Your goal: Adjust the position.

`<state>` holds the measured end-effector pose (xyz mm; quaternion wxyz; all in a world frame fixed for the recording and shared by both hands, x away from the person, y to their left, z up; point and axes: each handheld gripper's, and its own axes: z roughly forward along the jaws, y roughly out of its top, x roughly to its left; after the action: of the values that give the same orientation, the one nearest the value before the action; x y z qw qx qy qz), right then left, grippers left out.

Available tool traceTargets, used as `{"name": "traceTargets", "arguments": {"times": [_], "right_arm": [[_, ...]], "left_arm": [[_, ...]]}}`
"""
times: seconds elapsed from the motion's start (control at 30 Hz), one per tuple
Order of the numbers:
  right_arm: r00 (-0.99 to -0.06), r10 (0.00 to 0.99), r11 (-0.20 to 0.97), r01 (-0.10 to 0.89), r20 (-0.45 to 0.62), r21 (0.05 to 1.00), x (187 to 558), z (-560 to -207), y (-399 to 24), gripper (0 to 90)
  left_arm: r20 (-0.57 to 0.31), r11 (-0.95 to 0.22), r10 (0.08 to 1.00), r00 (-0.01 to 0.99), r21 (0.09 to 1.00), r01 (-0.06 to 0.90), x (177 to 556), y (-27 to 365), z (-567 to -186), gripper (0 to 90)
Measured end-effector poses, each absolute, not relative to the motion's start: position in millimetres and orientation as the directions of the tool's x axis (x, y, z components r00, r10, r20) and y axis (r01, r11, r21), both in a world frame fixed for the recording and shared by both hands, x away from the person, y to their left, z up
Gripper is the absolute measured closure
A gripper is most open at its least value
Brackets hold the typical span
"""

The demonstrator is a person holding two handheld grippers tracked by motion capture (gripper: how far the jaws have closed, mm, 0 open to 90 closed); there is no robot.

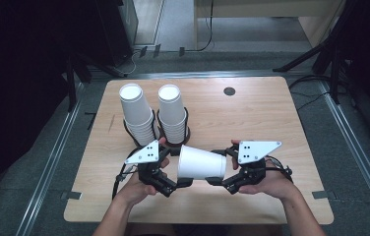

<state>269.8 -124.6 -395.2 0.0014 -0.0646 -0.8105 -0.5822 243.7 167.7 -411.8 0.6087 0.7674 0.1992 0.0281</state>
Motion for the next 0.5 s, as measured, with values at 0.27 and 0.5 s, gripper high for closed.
{"name": "traceTargets", "arguments": {"times": [0.27,0.5], "right_arm": [[-0.992,0.09,0.297,0.106,0.083,0.949,269.3,-396.2,-123.7,24.2],[-0.993,0.088,0.298,0.099,0.076,0.949,269.6,-396.9,-121.9,24.2]], "left_arm": [[-0.218,-0.149,0.316,0.923,0.95,0.275,244.6,172.4,-410.4,3.8],[-0.22,-0.139,0.317,0.923,0.952,0.274,245.1,174.9,-409.3,4.1]]}}
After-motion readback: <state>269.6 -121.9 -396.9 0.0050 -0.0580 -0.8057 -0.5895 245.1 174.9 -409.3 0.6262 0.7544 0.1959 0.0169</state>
